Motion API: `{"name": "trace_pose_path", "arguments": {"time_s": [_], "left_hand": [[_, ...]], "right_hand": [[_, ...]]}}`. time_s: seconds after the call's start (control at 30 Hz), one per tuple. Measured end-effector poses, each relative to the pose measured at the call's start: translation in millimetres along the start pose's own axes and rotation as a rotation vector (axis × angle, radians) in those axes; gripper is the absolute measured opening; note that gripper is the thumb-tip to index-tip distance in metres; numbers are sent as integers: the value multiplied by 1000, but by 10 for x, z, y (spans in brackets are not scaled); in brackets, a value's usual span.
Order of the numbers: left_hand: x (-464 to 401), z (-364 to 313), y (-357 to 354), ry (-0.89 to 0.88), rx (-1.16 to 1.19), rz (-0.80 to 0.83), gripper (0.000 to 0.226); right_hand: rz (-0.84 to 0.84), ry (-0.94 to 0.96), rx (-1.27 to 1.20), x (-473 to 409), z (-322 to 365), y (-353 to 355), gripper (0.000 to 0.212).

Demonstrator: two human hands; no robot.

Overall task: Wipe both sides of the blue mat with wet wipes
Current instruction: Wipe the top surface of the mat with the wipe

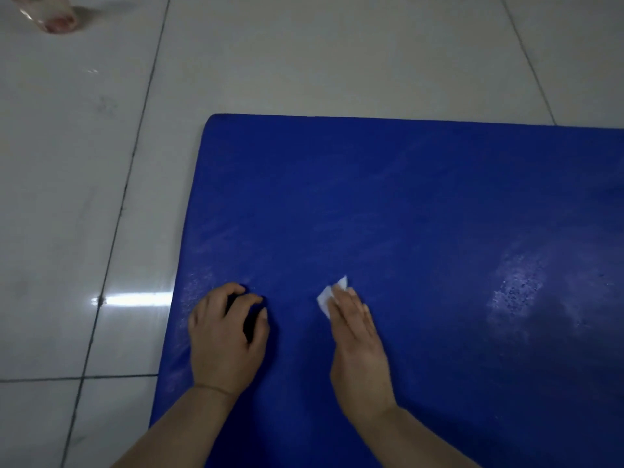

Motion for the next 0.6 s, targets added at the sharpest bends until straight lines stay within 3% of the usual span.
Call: {"name": "trace_pose_path", "arguments": {"time_s": [0.17,0.4,0.6], "left_hand": [[-15,-28,-25,17,-87,48,33],[-61,-95,-9,53,-176,129,32],[-47,-50,-28,52,-155,113,33]], "right_hand": [[-17,-52,-16,-94,-150,10,96],[9,-40,-13,-122,-119,44,80],[17,-48,-12,-146,-117,35,88]]}}
Point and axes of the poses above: each hand's wrist, its own x-axis away from the middle knuckle, its own y-axis out of the back of the hand, z = x × y, the point moved 1 cm from there along -x, towards the middle knuckle, and after that the axes turned 9 degrees about -y, right-handed, at the moved point
